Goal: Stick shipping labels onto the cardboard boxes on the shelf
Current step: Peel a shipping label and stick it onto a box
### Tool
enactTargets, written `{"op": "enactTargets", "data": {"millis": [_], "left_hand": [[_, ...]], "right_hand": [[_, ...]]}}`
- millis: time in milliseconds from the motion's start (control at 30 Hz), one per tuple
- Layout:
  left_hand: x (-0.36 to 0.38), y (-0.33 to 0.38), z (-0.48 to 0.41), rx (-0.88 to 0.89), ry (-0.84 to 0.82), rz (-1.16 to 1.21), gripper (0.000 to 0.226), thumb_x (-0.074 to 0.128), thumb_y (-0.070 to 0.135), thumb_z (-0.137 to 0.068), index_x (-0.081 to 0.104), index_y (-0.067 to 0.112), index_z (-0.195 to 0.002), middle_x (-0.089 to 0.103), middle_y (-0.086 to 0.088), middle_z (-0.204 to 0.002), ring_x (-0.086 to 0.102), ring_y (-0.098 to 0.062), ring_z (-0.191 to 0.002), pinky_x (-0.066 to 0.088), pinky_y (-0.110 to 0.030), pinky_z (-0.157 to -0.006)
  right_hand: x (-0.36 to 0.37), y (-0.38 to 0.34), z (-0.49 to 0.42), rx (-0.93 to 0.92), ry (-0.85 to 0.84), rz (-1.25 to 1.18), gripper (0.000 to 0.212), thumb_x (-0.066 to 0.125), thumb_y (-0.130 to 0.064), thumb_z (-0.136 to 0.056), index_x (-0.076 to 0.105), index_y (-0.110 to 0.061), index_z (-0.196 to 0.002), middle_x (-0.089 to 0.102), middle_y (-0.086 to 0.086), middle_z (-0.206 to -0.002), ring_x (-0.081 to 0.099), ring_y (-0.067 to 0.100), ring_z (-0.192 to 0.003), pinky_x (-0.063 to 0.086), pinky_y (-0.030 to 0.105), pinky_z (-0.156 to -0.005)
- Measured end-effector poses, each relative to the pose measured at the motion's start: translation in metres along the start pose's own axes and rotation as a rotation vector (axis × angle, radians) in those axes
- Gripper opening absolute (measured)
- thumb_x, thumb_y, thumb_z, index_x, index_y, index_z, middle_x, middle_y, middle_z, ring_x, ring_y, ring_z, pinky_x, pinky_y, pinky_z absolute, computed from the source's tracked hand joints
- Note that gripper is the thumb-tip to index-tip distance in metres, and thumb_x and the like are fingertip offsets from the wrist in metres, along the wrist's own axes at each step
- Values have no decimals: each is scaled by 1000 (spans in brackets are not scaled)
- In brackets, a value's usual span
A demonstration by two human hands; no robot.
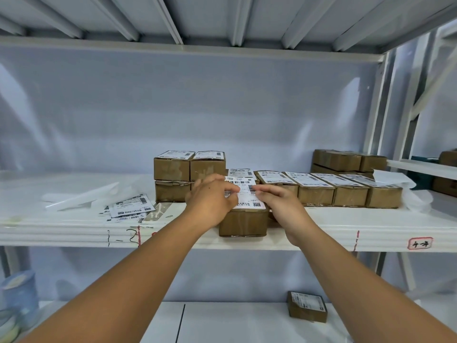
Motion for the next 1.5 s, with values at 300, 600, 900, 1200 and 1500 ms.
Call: {"op": "enactTargets", "data": {"millis": [300,600,900,1200,1500], "left_hand": [[17,-11,-2,-50,-223,637,30,45,21,-98,57,24,-125,40,15,-132,38,-1,-120,25,-15,-95],[23,-35,-20,-251,-121,931,13,56,23,-93,64,27,-102,64,2,-116,58,-16,-107,42,-32,-100],[25,-45,-14,-272,-4,924,28,53,25,-95,51,18,-121,61,0,-113,59,-14,-90,43,-30,-80],[24,-47,-9,-81,-31,890,67,48,74,-77,42,42,-136,52,15,-135,48,-6,-124,34,-35,-109],[22,-44,-11,-162,12,1159,31,49,24,-95,46,37,-124,63,5,-116,63,-12,-98,49,-26,-70]], "right_hand": [[4,1,-19,27,-55,-17,19,57,-15,-94,70,-17,-106,70,-6,-98,62,5,-83,45,5,-57],[3,10,-26,25,-101,49,26,57,-23,-94,64,-24,-119,64,-10,-107,56,-1,-92,42,11,-72],[8,14,-24,4,-149,180,37,43,-54,-94,66,-28,-108,66,-17,-106,58,3,-104,37,22,-88],[-1,15,-18,-19,-307,126,88,60,-82,-58,47,-43,-135,55,-21,-132,45,8,-130,26,43,-116],[-4,15,-15,-90,-333,68,68,68,-58,-63,46,-53,-127,64,-12,-123,59,7,-103,40,27,-87]]}}
Point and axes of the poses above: each hand's wrist, its own z-axis away from the middle knuckle, its own x-axis out of the palm, y = z × x, the point moved 3 cm from there along -z, towards the middle knuckle
